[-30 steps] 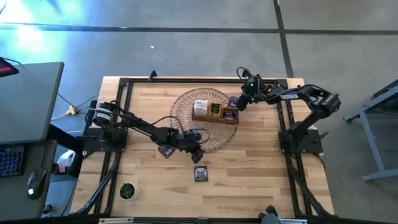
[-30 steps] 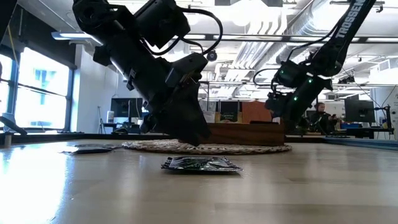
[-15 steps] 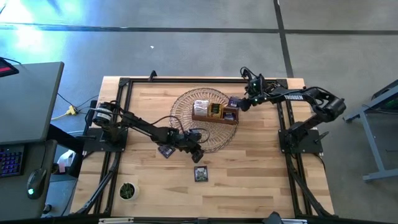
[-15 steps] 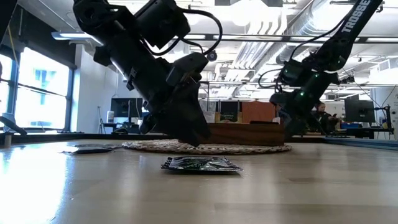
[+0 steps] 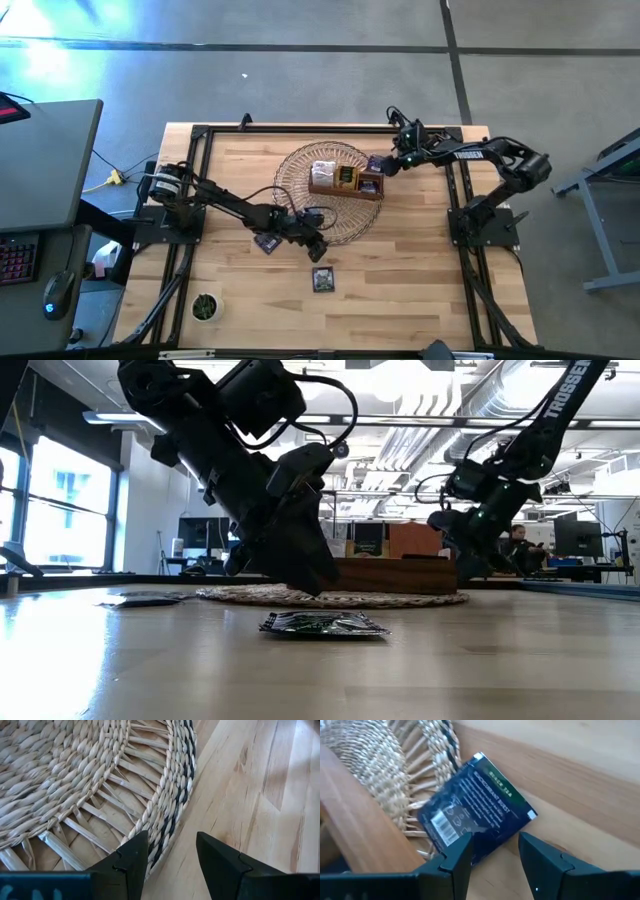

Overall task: Pick & Place Tea
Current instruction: Put the purple tea bag into the right section of the wooden organizer

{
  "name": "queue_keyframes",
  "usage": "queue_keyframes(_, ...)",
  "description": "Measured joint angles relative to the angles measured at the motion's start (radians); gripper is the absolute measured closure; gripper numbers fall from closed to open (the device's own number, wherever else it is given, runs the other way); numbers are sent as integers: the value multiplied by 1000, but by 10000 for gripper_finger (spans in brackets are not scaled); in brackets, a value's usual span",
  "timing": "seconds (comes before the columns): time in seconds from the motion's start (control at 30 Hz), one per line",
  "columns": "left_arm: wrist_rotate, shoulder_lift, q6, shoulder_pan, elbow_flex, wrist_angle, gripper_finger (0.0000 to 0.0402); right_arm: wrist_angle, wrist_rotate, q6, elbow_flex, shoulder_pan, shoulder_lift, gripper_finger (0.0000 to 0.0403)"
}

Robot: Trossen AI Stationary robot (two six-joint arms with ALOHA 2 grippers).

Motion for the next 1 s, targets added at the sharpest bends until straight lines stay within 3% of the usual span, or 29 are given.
queue_keyframes(0.4, 1, 0, 4, 0, 0, -1, 236, 167, -54, 130, 0, 5, 89, 254)
queue_keyframes(0.8, 3, 0, 15, 0, 0, -8, 236, 271, -49, 158, 0, 58, 93, 260)
queue_keyframes(1.0, 3, 0, 16, 0, 0, -7, 236, 373, -20, 161, 2, 90, 177, 290)
